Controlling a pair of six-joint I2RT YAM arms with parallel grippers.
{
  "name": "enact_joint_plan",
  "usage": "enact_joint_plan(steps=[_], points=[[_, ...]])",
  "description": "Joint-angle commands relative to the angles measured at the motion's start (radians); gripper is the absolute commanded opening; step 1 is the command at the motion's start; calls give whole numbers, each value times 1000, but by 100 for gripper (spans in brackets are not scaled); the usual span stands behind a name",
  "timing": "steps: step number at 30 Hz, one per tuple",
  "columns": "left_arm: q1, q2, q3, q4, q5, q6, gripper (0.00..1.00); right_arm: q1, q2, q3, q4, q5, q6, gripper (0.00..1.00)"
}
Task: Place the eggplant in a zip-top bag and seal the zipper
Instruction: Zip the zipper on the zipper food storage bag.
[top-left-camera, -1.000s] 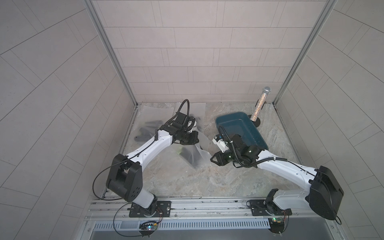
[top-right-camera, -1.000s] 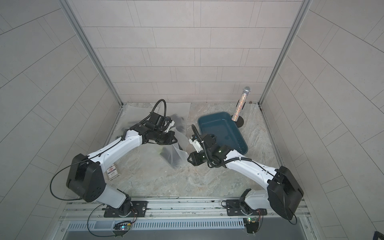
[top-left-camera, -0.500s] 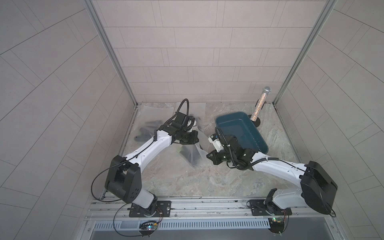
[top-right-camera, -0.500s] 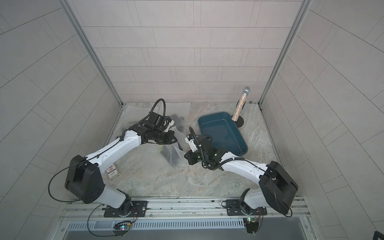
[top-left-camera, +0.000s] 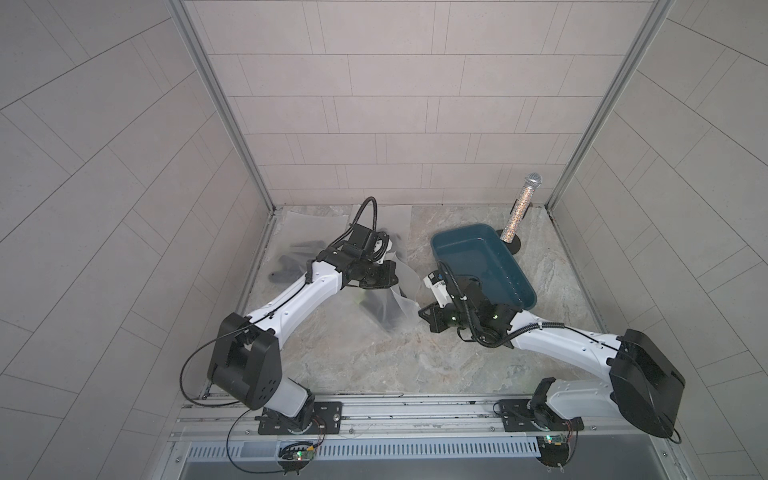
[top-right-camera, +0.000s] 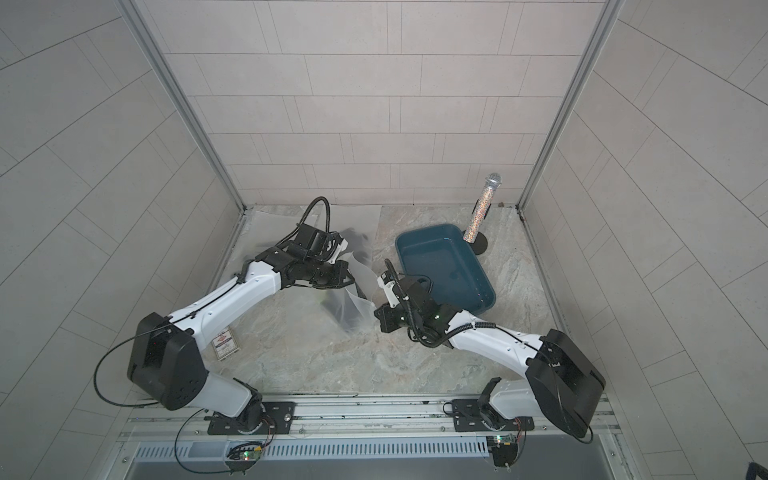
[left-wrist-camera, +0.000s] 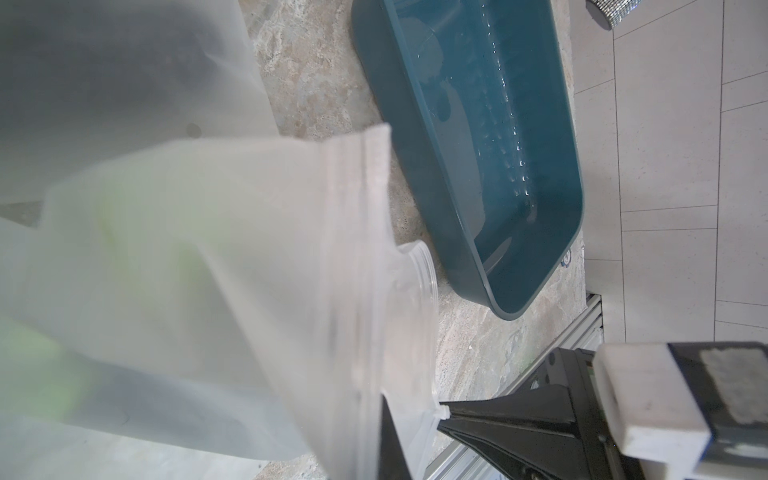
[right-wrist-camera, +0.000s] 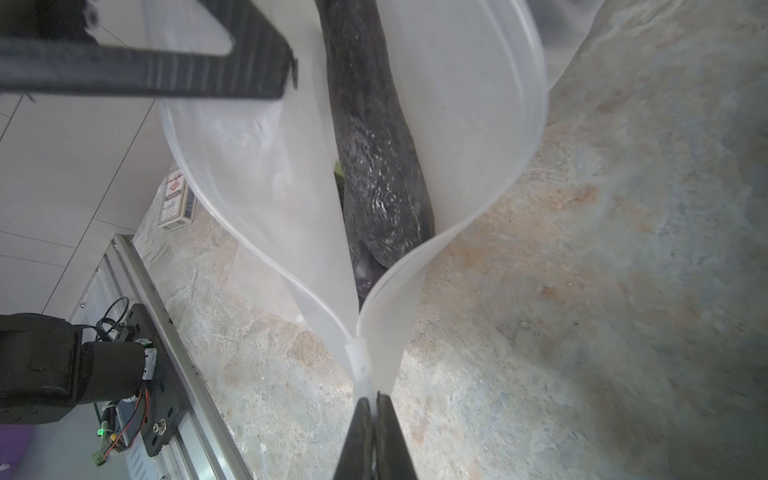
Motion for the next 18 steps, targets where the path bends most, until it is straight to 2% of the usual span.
enact_joint_plan(steps=[1, 4, 10, 14, 18], points=[[4, -44, -15, 10, 2, -3, 3, 2, -38, -8, 6, 74, 30, 0], [5, -72, -20, -10, -20, 5, 6, -4, -115, 11, -77, 193, -5, 0], [4, -146, -11, -44, -37, 16, 12, -20, -176, 202, -366, 260, -228, 0], [4, -202, 11, -84, -57, 58, 27, -20, -131, 327, -532, 301, -370, 0], [5, -278, 34, -117, -112, 142, 37, -20, -126, 385, -575, 337, -425, 0]])
